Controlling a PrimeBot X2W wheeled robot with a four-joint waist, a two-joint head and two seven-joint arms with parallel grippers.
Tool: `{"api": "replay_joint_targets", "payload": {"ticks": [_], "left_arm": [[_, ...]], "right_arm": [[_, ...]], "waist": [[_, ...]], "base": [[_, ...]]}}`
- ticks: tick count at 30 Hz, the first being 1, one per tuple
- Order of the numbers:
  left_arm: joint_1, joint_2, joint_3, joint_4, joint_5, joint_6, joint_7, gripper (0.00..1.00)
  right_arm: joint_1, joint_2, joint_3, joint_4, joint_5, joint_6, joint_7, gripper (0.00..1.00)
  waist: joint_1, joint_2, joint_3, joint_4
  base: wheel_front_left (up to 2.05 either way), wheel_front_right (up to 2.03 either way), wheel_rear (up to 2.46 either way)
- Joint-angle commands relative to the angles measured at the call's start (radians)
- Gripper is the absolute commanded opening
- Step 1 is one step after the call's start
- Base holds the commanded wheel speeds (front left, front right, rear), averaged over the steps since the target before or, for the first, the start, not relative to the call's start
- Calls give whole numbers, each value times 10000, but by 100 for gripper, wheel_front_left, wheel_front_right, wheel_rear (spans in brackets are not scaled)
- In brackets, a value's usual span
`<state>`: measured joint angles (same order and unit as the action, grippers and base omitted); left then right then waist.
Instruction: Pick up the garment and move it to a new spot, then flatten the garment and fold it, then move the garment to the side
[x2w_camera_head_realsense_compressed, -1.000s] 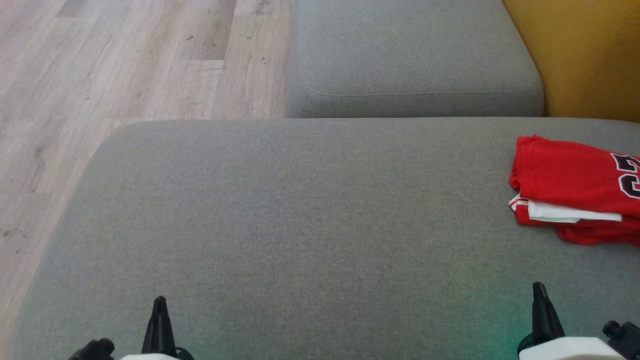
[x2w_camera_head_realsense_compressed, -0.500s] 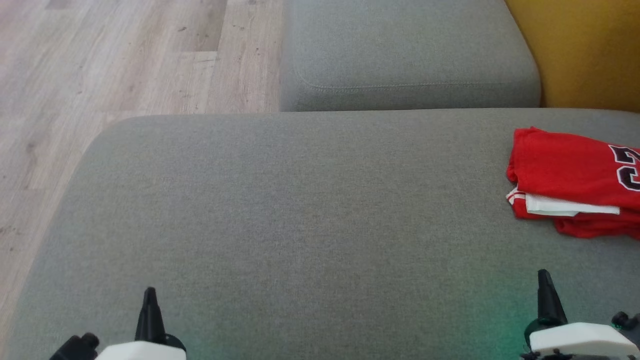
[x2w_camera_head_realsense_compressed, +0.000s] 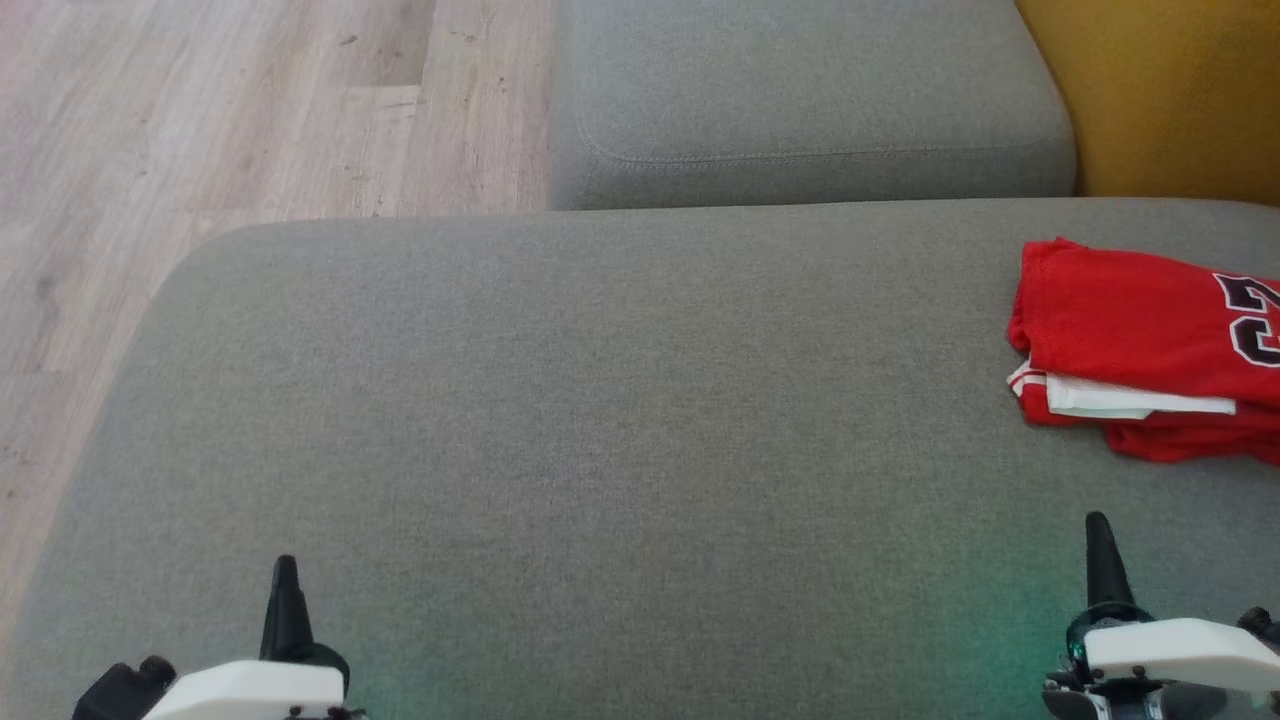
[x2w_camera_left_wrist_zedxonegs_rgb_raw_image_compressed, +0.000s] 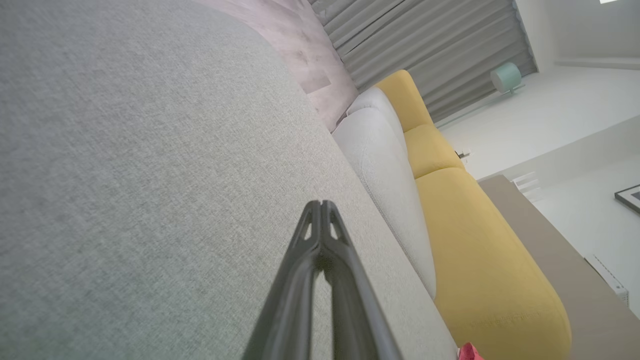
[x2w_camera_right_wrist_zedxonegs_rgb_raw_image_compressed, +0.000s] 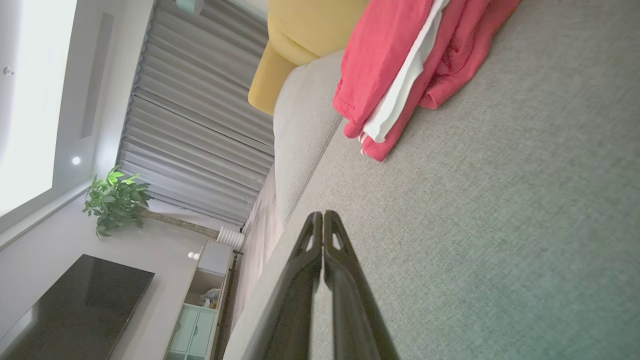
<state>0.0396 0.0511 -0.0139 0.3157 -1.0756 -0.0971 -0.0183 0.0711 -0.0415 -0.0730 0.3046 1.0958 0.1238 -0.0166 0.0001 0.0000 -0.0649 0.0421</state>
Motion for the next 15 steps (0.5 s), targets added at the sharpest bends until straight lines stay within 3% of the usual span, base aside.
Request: {"api": "replay_joint_targets", "payload": {"ticks": [1,15], "left_arm": [[-578,-2,317,-356,-240,-65,36,0],[-869,-4,627,-468,-1885,-152,449,0]], "right_arm": [[-547,-61,83,-385,254,45,52,0],[-949,-69,-76,-454,1829,53,455,0]], "waist": [[-1,0,17,-12],[-1,0,231,-144]], "base": [[0,0,0],[0,0,0]]}}
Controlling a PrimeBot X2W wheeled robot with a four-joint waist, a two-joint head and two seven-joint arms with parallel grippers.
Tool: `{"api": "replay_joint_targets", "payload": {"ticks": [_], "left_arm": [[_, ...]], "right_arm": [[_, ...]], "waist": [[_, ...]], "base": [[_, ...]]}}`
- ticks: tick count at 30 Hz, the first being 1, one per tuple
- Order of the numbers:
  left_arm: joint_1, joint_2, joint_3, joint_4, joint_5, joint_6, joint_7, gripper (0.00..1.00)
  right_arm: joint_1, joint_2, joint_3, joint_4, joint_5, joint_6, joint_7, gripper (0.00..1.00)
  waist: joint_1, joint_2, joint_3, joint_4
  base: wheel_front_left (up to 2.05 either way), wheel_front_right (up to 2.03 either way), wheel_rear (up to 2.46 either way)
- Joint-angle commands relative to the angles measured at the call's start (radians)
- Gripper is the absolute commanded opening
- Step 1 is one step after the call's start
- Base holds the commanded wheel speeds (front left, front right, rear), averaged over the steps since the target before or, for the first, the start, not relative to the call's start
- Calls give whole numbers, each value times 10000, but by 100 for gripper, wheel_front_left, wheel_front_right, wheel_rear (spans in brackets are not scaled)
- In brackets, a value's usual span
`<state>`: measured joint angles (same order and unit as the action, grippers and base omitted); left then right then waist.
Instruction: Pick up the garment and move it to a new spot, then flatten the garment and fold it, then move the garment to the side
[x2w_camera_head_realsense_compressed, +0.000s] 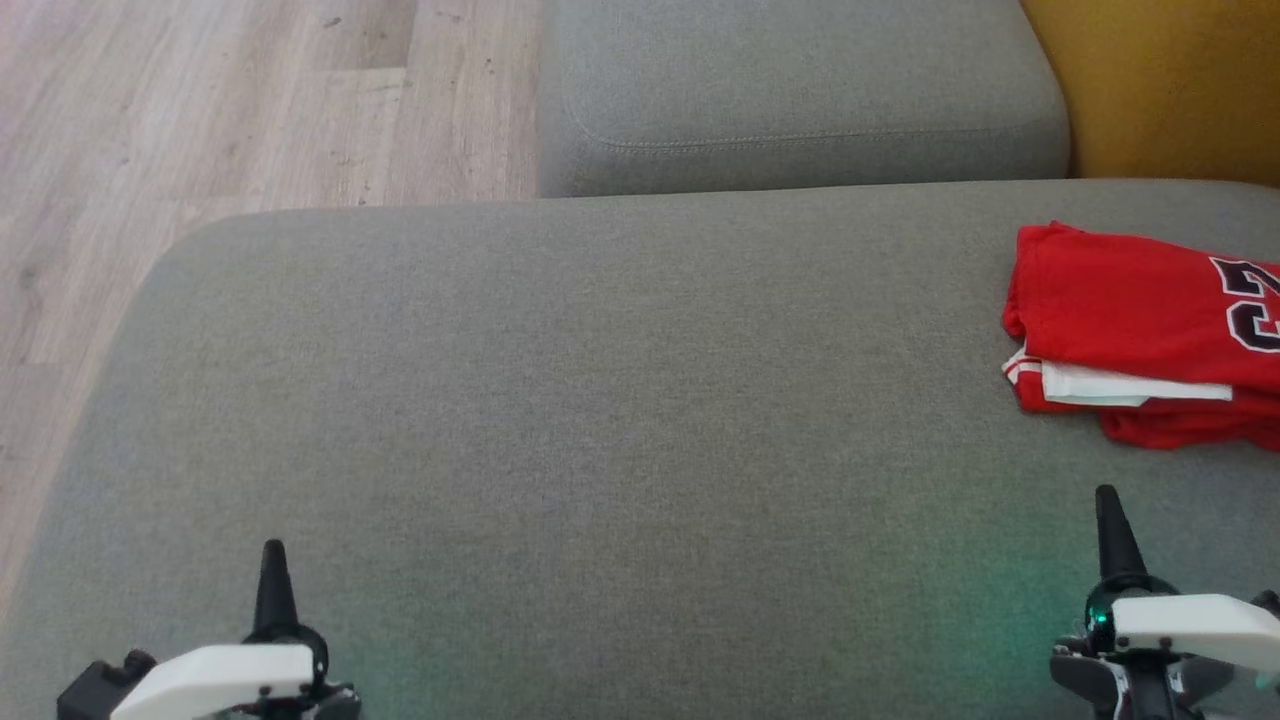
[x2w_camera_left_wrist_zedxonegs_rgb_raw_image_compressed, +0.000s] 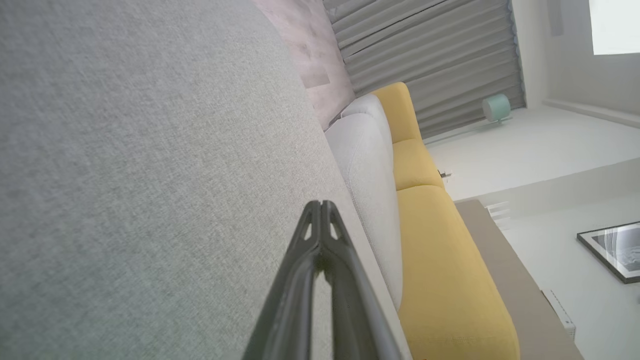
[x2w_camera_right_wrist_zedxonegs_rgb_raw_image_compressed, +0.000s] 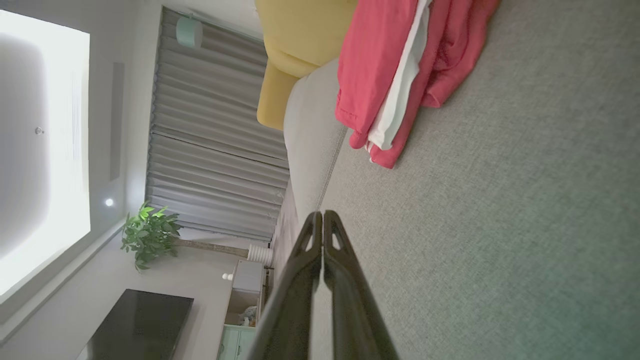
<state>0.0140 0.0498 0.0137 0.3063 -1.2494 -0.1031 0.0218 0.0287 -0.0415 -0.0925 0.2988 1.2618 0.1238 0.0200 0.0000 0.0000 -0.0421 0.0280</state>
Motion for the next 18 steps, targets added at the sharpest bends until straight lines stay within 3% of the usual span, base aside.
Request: {"api": "replay_joint_targets", "payload": {"ticks": [1,18], "left_arm": [[-634,9,373,-382,-266,-99,78,0],[-986,6,749,-517,-2260,-205,579,0]], "right_arm": [[-554,-70,108,-401,281,54,118,0],[-1041,-80,-85,-485,2191,63,606,0]], "waist": [[0,0,18,-13],[0,0,278,-173]], "base": [[0,0,0],[0,0,0]]}}
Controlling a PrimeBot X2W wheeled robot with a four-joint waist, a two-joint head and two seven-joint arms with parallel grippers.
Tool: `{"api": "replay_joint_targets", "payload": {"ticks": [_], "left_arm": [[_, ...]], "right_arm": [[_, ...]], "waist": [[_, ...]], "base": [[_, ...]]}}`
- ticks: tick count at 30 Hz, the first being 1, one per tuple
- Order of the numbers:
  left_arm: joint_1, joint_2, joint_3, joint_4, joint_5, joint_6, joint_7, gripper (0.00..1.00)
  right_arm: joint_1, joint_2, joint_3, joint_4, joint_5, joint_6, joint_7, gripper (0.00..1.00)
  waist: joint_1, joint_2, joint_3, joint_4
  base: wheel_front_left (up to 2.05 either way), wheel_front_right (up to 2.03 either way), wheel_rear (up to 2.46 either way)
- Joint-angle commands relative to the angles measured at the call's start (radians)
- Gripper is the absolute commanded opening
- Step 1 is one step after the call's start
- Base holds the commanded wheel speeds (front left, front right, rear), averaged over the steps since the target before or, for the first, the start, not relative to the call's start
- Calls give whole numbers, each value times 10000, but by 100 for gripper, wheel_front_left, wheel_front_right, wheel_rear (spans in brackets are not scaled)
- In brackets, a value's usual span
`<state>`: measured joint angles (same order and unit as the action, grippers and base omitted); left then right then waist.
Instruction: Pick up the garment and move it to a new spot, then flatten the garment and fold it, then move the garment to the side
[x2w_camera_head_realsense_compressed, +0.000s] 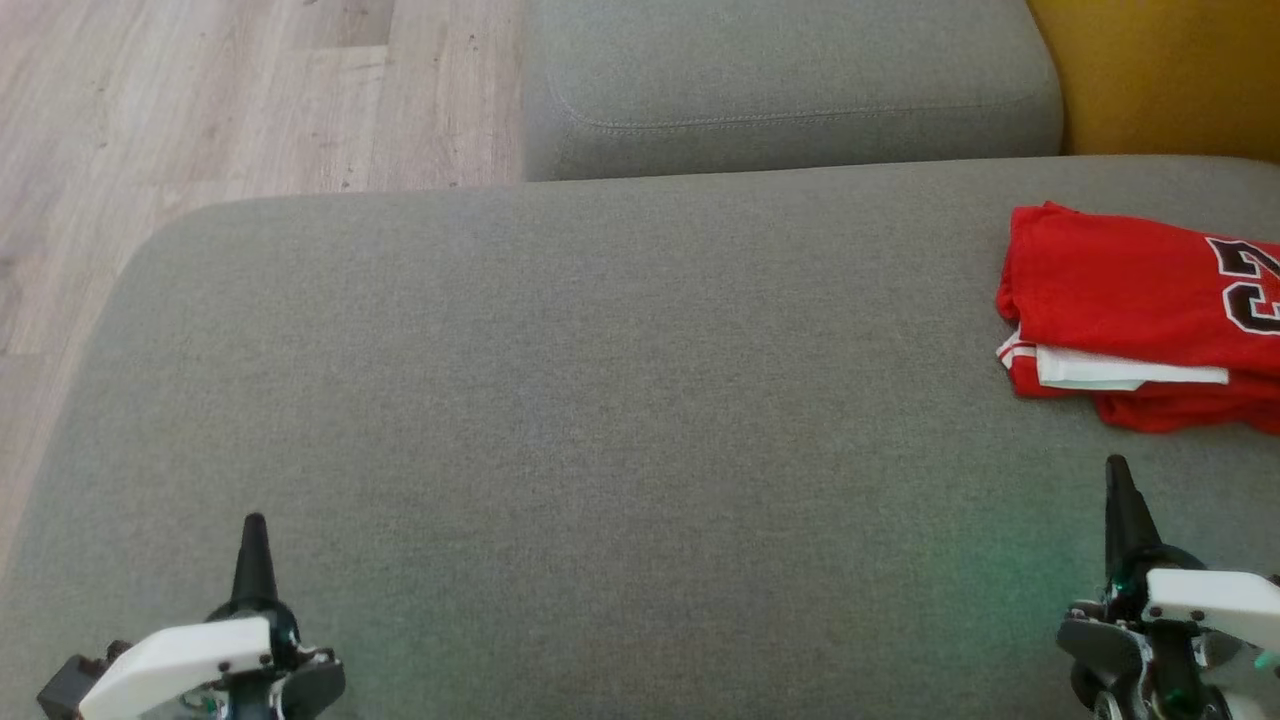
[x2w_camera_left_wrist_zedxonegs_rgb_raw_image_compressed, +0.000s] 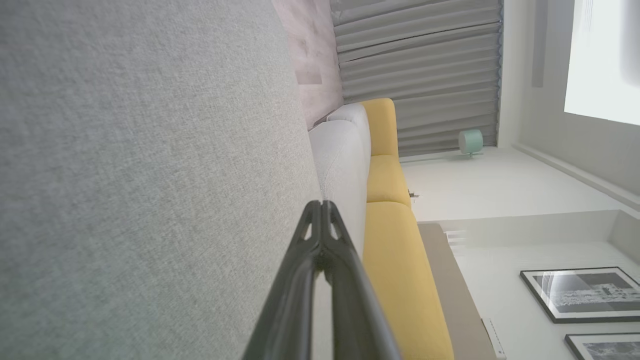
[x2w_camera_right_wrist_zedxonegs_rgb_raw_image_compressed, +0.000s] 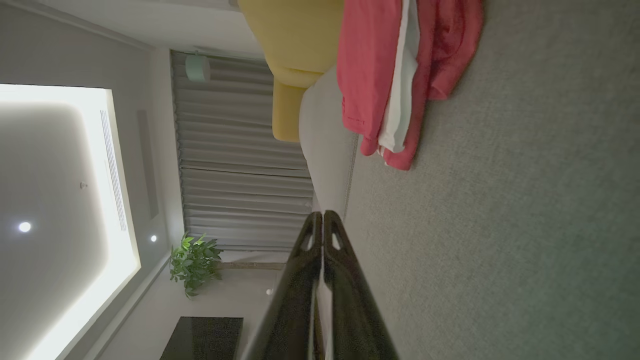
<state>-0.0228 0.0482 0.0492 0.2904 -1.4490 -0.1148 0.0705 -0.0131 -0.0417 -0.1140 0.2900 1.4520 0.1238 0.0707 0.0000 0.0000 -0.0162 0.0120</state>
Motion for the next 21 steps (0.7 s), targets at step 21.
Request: {"api": "replay_joint_targets", "payload": {"ticks": [21], "left_arm": [[-854,20,645,-449,-1598,-159,427,0]], "right_arm": [[-949,-85,1,-452,1565,69,426,0]], "waist": [[0,0,193,-120]], "base": [[0,0,0]]}}
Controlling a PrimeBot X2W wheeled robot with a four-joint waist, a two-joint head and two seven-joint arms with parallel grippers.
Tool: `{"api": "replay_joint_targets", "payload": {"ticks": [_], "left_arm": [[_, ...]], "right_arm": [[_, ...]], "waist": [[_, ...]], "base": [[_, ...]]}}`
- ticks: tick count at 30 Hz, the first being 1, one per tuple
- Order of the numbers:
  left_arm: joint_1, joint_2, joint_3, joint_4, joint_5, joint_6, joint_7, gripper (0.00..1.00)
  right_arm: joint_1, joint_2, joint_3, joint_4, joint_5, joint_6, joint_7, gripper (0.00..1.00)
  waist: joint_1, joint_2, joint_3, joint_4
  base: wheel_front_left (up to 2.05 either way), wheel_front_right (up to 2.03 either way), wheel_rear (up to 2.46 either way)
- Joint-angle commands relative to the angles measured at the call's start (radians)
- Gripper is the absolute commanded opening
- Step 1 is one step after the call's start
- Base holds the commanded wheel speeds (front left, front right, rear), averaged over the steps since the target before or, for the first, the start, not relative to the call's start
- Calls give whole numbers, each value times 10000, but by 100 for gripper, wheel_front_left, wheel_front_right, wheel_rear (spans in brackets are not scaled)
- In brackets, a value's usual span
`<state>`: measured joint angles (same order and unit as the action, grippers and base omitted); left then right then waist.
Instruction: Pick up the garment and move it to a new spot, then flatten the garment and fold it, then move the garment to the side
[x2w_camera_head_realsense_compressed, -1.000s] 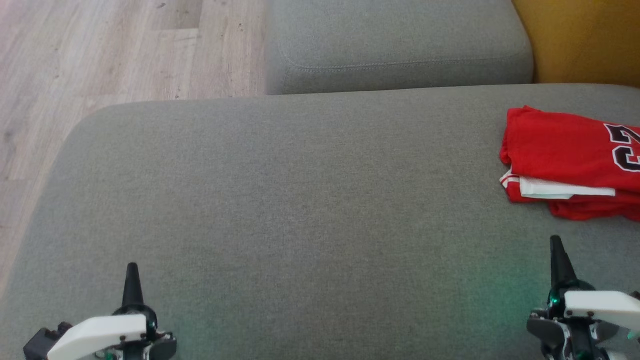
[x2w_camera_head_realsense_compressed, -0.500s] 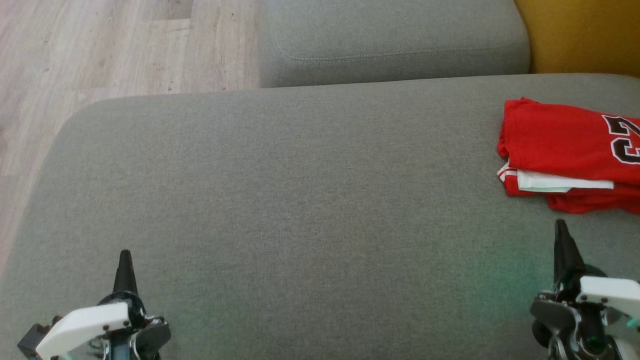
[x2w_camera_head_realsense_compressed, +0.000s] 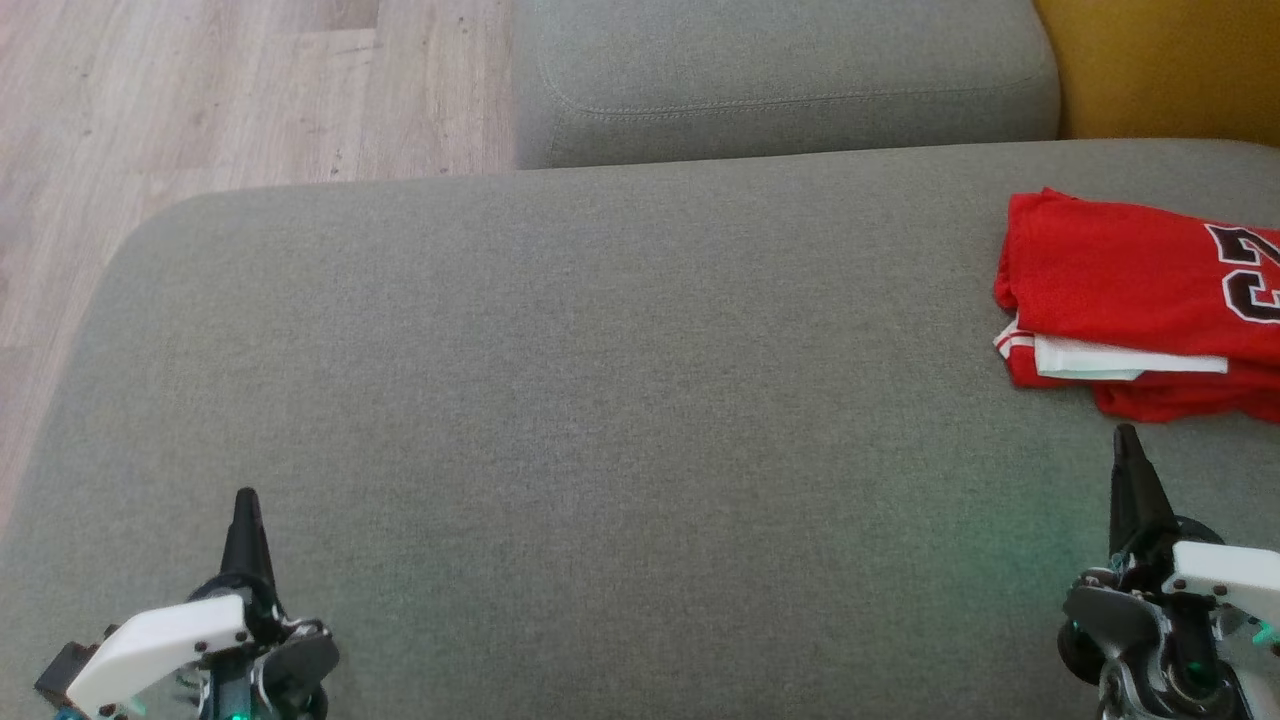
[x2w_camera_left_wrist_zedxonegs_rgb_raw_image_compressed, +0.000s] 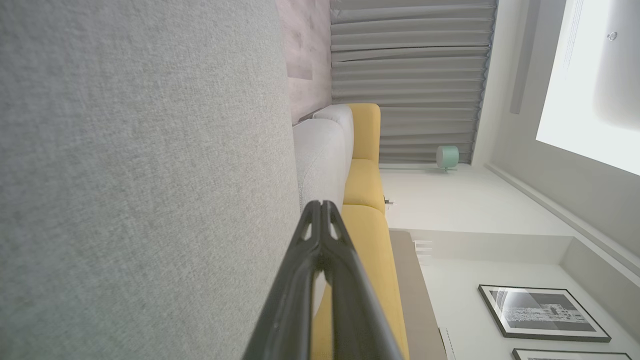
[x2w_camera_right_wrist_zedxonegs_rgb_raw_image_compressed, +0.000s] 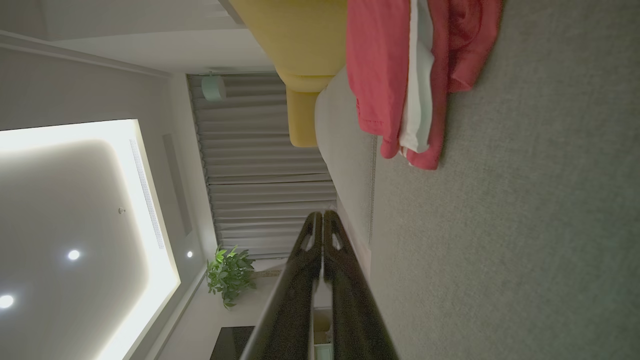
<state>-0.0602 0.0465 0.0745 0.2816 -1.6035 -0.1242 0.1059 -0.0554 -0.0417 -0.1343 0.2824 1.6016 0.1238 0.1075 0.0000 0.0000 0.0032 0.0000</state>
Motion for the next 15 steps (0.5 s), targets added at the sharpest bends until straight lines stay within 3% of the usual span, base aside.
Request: {"api": "replay_joint_targets", "payload": {"ticks": [1,15], "left_arm": [[-480,37,392,-361,-52,-65,72,0],[-479,37,392,-362,-52,-65,72,0]], "right_arm": [[-526,-85,204,-376,70,69,58,0],[-526,-85,205,-376,70,69,58,0]], "waist": [[0,0,-1,0],[0,0,-1,0]], "base": [[0,0,0],[0,0,0]]}}
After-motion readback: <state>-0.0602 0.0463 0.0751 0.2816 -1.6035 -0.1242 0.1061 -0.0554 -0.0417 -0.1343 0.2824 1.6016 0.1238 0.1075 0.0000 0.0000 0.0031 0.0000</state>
